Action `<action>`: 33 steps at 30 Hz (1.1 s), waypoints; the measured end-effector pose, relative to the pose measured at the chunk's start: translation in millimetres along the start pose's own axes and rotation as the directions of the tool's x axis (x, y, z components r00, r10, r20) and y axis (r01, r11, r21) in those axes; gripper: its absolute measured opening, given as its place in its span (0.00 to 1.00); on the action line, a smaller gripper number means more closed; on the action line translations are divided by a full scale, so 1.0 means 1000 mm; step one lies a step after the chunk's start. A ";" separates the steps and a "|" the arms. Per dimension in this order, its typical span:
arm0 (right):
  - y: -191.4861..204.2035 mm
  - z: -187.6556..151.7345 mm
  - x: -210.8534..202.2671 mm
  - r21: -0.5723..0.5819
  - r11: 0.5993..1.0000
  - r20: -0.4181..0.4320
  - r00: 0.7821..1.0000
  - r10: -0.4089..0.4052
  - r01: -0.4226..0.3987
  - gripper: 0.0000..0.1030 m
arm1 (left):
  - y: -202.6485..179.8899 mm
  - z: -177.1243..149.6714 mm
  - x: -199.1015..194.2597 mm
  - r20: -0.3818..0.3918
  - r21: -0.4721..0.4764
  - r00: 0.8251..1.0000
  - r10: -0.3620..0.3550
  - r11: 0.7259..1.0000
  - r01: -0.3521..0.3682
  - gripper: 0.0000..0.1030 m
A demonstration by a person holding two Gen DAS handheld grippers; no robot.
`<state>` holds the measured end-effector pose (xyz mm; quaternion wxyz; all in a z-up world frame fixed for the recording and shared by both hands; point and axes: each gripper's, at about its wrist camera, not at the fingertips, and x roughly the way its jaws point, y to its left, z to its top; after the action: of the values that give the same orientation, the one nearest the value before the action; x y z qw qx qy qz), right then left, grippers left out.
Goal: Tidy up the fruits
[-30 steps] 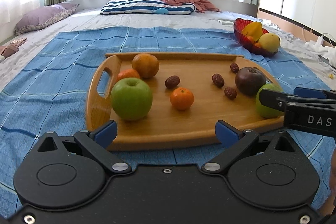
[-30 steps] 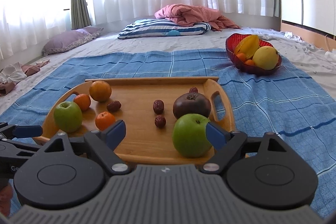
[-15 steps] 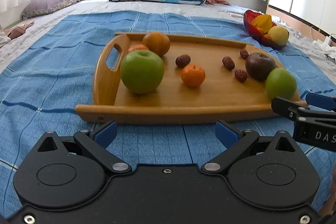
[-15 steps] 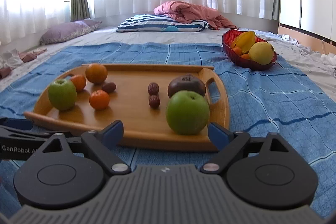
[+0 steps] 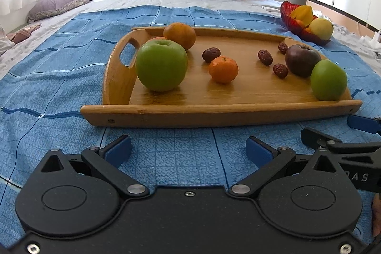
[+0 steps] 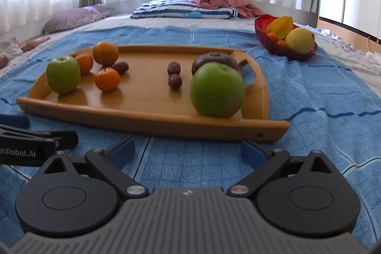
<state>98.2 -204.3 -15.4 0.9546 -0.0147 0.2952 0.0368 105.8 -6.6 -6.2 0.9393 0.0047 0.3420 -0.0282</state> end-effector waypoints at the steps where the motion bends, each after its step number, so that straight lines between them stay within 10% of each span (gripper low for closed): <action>1: 0.000 -0.001 0.001 0.003 1.000 0.002 1.000 -0.003 0.003 0.99 | 0.000 0.000 0.000 0.002 -0.002 1.000 0.000 1.000 0.000 1.00; 33: -0.003 -0.005 0.005 0.014 1.000 0.011 1.000 0.006 -0.006 1.00 | 0.004 -0.005 0.003 0.025 -0.014 1.000 -0.011 1.000 0.012 1.00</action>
<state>99.2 -207.1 -22.3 0.9561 -0.0069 0.2905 0.0376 104.5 -2.8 -12.0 0.9433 -0.0044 0.3305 -0.0311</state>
